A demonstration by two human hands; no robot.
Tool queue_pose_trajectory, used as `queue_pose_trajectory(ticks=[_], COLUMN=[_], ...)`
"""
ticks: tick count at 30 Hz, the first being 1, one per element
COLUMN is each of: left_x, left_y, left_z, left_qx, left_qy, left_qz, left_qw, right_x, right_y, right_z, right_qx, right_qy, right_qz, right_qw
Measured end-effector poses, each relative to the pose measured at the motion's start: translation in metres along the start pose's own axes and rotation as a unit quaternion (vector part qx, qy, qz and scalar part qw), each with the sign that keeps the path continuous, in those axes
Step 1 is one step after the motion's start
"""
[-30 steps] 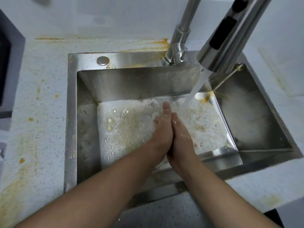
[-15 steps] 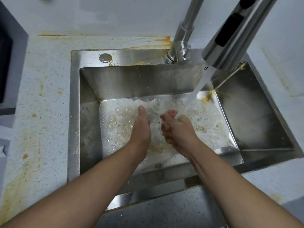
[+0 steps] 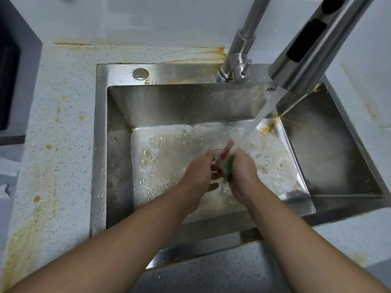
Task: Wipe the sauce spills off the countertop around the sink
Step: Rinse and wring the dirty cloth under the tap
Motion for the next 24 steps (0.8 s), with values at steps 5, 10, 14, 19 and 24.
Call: queue_pose_trajectory(ticks=[5,10,14,19,24], left_x=[-0.007,-0.01,-0.007,0.002,0.008], left_y=[0.01,0.019,0.03,0.043,0.05], left_z=[-0.001,0.006,0.01,0.005,0.006], left_qx=[0.063,0.136,0.179,0.213,0.235], left_qy=[-0.005,0.034,0.019,0.02,0.019], left_qz=[-0.009,-0.03,-0.067,-0.062,-0.036], left_qw=[0.998,0.99,0.981,0.975,0.971], right_x=[0.009,0.018,0.019,0.009,0.024], right_y=[0.001,-0.008,-0.019,-0.032,-0.001], right_z=[-0.002,-0.004,-0.008,-0.009,0.008], right_qx=[-0.189,0.011,-0.043,-0.028,-0.014], right_qy=[-0.001,-0.084,-0.068,-0.086,-0.083], right_qz=[-0.085,-0.041,-0.03,0.047,-0.008], right_qw=[0.978,0.996,0.996,0.995,0.996])
Point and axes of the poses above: each hand's wrist, its own x-axis away from the middle knuckle, its own y-axis out of the palm, z = x × y, the point moved 5 cm from there along -x, towards the middle knuckle, and after that the axes turned 15 degrees about x, right-handed, at the moved point
